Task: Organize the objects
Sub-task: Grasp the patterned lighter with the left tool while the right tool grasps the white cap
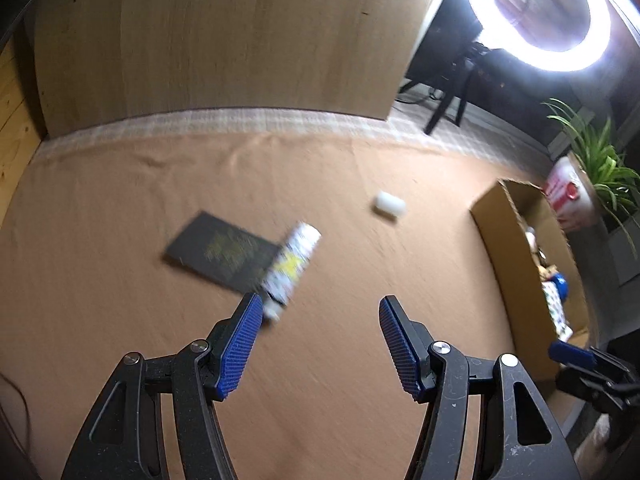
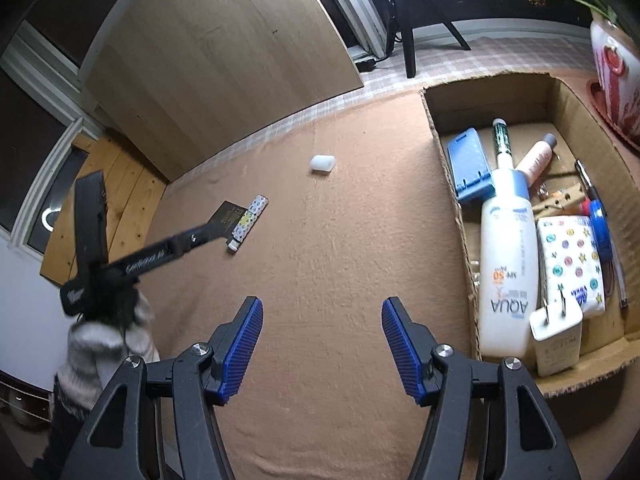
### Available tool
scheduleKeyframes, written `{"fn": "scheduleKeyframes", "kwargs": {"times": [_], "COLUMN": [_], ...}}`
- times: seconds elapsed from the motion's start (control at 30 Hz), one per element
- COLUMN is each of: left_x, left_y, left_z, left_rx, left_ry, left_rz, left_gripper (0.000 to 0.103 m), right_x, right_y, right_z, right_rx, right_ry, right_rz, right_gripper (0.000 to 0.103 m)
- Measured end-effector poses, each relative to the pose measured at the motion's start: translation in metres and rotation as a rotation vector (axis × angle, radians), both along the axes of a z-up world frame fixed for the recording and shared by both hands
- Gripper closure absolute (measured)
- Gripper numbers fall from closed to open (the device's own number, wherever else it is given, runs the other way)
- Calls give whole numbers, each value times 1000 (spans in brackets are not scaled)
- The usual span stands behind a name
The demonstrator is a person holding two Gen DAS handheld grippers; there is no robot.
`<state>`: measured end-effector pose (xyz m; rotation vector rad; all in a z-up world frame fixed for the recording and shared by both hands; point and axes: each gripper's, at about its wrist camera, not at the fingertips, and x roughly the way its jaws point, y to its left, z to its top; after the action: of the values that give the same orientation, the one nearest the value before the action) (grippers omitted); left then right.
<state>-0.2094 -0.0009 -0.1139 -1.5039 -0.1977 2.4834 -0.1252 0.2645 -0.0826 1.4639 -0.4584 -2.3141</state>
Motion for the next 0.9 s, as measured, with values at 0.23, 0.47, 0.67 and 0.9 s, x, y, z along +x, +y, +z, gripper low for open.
{"fn": "scheduleKeyframes", "kwargs": {"times": [0.23, 0.47, 0.67, 0.9], "left_x": [-37, -45, -44, -44], "left_y": [5, 18, 19, 22], "left_z": [-17, -35, -40, -46], "left_rx": [-51, -75, -89, -107], "left_ry": [-28, -61, -47, -50], "left_rz": [-46, -93, -85, -101], "left_gripper": [43, 59, 73, 79], "right_x": [-57, -124, -161, -189], "right_y": [-17, -43, -65, -85], "right_z": [6, -12, -35, -67], "right_rx": [39, 97, 158, 248], "right_ry": [34, 4, -11, -47], "right_rz": [55, 91, 107, 123], "right_gripper": [45, 45, 45, 51]}}
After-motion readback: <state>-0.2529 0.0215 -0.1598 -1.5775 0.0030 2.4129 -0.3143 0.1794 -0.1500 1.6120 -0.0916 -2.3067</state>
